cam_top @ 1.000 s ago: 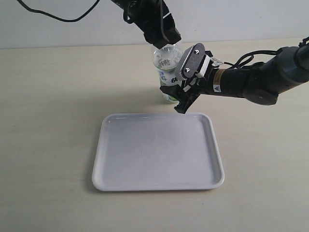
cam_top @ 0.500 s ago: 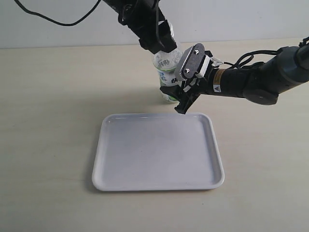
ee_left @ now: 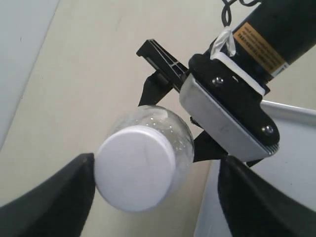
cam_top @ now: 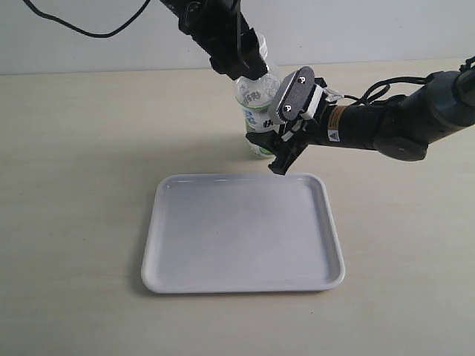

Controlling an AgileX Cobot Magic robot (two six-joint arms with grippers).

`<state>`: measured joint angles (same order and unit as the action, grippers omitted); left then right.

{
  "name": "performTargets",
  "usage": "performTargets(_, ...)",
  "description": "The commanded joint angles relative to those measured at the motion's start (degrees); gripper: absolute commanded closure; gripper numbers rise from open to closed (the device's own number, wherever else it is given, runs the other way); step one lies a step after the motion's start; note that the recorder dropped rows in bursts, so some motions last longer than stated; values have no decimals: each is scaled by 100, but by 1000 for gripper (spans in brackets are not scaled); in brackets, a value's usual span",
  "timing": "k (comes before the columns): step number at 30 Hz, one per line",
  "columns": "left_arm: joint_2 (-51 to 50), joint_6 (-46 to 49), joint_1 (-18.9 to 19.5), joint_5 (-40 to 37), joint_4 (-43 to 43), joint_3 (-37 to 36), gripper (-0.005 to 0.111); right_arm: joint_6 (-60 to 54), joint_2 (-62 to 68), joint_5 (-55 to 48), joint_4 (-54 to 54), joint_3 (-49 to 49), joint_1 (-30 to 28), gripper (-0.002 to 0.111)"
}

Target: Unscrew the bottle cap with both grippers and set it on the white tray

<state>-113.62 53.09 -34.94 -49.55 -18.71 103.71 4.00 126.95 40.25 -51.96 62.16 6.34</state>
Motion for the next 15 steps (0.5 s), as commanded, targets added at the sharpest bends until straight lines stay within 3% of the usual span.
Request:
performTargets(1,54,43,13,-31,13,21,39,-135,181,-1107,-206,-104,-29,108)
performTargets(15,54,41,13,49,-43,21,39,-114,181,-1105,-206,-104,-29,108)
